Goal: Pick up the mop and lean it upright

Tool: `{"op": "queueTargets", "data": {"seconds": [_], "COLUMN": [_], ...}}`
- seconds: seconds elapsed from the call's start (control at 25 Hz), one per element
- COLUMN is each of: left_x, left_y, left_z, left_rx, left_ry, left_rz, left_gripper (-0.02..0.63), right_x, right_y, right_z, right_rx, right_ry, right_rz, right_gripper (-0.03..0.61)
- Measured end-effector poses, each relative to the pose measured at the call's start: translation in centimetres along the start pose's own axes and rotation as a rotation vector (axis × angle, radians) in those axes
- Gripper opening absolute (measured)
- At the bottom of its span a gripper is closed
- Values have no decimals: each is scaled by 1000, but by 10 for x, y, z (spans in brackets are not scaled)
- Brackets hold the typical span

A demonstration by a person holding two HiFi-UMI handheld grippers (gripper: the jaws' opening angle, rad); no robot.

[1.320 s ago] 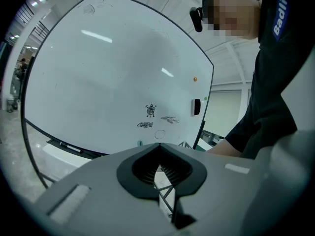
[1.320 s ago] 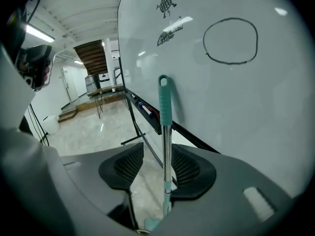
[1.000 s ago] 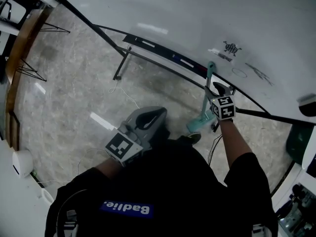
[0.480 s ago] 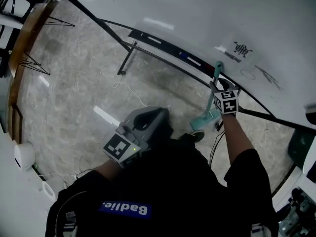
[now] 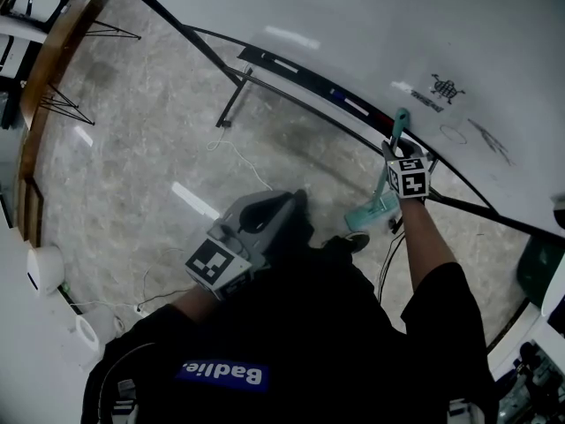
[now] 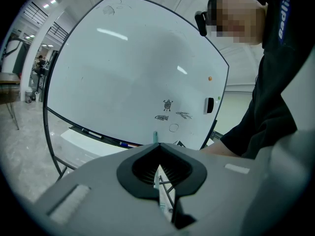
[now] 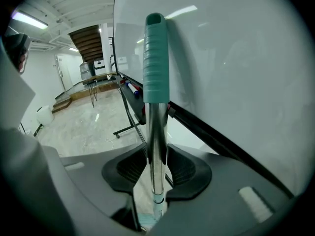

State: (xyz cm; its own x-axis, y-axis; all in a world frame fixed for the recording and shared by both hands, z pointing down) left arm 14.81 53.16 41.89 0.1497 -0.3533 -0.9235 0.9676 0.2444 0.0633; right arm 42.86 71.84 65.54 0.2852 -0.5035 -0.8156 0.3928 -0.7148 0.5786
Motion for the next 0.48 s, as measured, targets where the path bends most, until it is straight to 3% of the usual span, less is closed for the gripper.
{"op": "queueTargets", "data": {"seconds": [0.48], "left_x": [-3], "left_y": [4], "left_z": [1], "left_rx": [-16], "left_ry": [-10], "left_rz": [2], "left_gripper": [20], "right_x": [-1], "right_y": [-10], "right_z": [2], "right_rx": [-40], "right_ry": [8], "right_rz": [-26], "right_gripper": [106]}}
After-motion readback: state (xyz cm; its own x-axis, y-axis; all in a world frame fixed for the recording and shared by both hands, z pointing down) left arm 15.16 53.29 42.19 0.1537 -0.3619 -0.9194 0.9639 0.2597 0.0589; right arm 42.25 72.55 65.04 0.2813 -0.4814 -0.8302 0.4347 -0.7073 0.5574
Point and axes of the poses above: the fingertips, and each gripper's own axes: y forward along the fingers, z to its left, x out of its top, the point moved 7 cm from there along -y, backward along the fingers, and after that the axes turned 14 degrees about -z, right-handed, at the moved point
